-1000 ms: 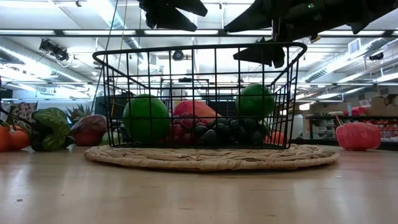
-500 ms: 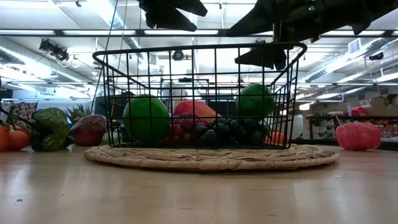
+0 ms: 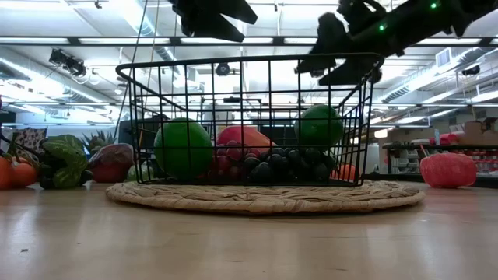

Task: Build produce basket
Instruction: Put the top tangerines into the black wire basket

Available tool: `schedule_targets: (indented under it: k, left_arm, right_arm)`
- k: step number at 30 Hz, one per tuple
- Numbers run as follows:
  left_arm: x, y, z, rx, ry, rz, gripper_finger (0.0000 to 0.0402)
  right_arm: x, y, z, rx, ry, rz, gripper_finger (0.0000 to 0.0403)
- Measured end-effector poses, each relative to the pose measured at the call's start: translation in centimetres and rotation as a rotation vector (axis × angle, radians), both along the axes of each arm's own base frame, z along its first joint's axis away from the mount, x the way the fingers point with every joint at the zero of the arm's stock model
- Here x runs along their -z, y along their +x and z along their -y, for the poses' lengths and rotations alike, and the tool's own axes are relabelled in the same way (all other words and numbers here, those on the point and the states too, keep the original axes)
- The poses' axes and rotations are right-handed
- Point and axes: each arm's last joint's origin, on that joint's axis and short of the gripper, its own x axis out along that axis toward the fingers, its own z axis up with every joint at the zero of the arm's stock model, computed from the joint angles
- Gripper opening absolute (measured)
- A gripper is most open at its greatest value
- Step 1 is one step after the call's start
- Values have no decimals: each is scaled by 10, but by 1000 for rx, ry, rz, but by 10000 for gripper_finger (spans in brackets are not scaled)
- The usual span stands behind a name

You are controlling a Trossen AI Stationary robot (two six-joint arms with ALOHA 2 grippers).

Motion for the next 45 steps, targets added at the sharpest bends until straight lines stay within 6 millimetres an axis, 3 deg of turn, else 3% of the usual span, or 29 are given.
schedule_targets:
  k: [7, 15, 20, 37, 41, 45]
  left_arm:
    - [0, -1, 3, 1, -21, 2, 336]
    - [0, -1, 3, -10, -43, 10, 336]
    - [0, -1, 3, -10, -43, 10, 336]
    - [1, -1, 5, -4, -41, 8, 336]
    - [1, -1, 5, -4, -40, 7, 336]
    - [1, -2, 5, -4, -38, 2, 336]
  right_arm:
    - [-6, -15, 21, 180, -31, -49, 363]
    - [3, -35, 91, 219, 235, -154, 359]
    - [20, -42, 114, 231, 378, -248, 359]
    - [95, -23, 125, 225, 544, -519, 346]
    - [95, -24, 125, 221, 533, -541, 324]
    - [86, -27, 124, 215, 512, -528, 261]
